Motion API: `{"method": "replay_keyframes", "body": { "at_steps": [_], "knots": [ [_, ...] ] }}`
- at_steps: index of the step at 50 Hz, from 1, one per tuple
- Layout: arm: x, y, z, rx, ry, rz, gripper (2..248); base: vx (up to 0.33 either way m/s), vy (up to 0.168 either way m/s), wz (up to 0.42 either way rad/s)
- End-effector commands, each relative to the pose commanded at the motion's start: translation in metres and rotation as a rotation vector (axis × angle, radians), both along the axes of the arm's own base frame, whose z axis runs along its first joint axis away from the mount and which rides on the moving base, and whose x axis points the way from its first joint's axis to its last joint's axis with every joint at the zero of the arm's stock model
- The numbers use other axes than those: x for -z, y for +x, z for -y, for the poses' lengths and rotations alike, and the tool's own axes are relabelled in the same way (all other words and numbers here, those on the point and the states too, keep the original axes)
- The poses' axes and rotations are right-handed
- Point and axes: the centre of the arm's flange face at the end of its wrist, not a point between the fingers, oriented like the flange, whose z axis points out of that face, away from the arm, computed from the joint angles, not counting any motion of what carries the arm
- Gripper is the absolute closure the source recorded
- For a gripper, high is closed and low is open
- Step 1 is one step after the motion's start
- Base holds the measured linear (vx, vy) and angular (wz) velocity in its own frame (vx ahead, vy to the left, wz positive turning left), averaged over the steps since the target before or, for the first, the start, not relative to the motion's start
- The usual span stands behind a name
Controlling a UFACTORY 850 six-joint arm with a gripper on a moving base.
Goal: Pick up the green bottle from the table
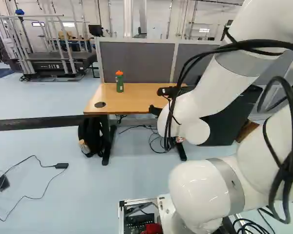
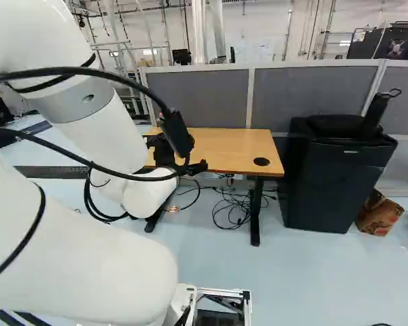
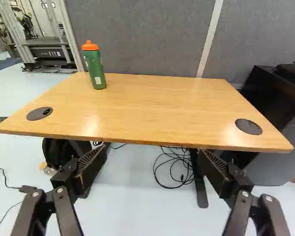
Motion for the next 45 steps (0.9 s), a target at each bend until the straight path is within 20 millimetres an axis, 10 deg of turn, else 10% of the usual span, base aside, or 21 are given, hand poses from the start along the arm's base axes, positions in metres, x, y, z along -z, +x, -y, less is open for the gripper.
{"method": "replay_keyframes", "body": {
  "at_steps": [45],
  "knots": [
    [0.0, 0.0, 0.0, 0.0, 0.0, 0.0, 3, 0.144, 0.048, 0.079]
  ]
}}
